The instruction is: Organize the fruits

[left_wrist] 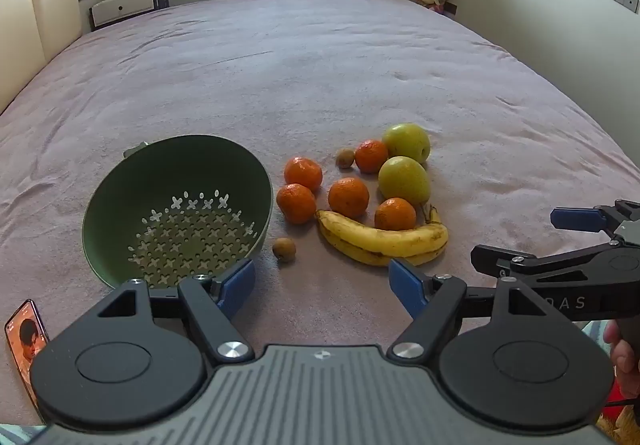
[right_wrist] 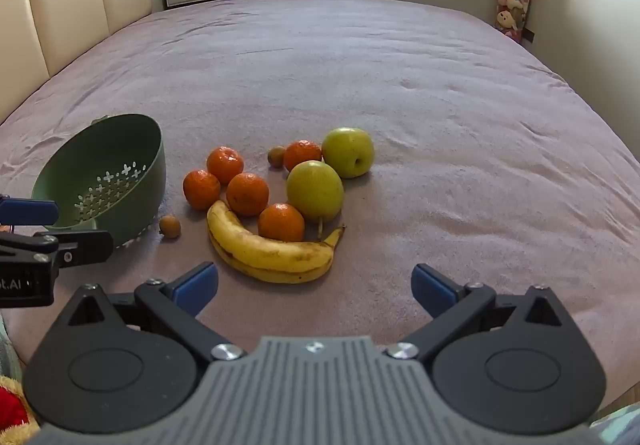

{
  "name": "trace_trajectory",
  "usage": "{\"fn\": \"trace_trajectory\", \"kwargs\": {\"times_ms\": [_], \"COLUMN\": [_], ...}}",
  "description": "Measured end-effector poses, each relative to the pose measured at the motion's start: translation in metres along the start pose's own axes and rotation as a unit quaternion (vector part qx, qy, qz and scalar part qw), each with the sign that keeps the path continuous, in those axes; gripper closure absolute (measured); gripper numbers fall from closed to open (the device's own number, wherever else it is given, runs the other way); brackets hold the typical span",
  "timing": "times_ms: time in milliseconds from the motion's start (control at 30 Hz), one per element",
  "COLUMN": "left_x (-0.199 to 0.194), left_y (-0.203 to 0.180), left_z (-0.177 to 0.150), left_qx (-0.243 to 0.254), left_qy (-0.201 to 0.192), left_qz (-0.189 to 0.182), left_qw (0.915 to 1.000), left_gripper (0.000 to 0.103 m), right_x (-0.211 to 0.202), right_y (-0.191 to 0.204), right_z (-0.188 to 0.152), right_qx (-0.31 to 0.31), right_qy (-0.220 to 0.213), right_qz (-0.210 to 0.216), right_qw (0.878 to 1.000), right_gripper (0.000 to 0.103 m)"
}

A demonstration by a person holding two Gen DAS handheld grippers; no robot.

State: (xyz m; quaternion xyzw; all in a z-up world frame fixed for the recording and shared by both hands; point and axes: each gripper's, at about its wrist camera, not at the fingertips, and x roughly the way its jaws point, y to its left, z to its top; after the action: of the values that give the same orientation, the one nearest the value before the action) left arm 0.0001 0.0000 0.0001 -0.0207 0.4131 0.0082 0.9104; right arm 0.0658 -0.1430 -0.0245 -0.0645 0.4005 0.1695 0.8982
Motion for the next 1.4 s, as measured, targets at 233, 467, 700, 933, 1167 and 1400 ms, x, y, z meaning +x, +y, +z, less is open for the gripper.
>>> {"fn": "trace_trajectory", "kwargs": {"times_ms": [233,467,700,933,1167,1400], "left_x": [0.001,0.001,0.002,0.003,0.003,0.003], "left_y": [-0.002,-0.002,0.0,0.001,0.001,0.001], "left_z": [-0.002,-0.001,-0.003,-0.003,-0.003,-0.003], "left_qx": [0.003,0.003,0.0,0.002,0.003,0.003], "left_qy": [0.001,0.003,0.004,0.006,0.006,0.007], "left_qz": [0.003,0.003,0.005,0.004,0.004,0.004], "left_qw": [1.0,1.0,1.0,1.0,1.0,1.0], "left_gripper": [0.014,0.014,0.014,0.014,0.014,0.014], "right_x": [0.002,0.0,0.001,0.002,0.002,0.002], "right_y": [-0.001,0.001,0.0,0.0,-0.004,-0.003], "right_z": [0.0,-0.003,-0.001,-0.001,0.001,0.001], "right_qx": [0.0,0.0,0.002,0.002,0.002,0.003], "right_qy": [0.004,0.001,0.003,0.002,0.004,0.005], "right_qz": [-0.003,-0.005,-0.004,-0.004,-0.002,-0.002], "right_qw": [1.0,1.0,1.0,1.0,1.0,1.0], "right_gripper": [0.004,0.004,0.004,0.004,0.004,0.004]}}
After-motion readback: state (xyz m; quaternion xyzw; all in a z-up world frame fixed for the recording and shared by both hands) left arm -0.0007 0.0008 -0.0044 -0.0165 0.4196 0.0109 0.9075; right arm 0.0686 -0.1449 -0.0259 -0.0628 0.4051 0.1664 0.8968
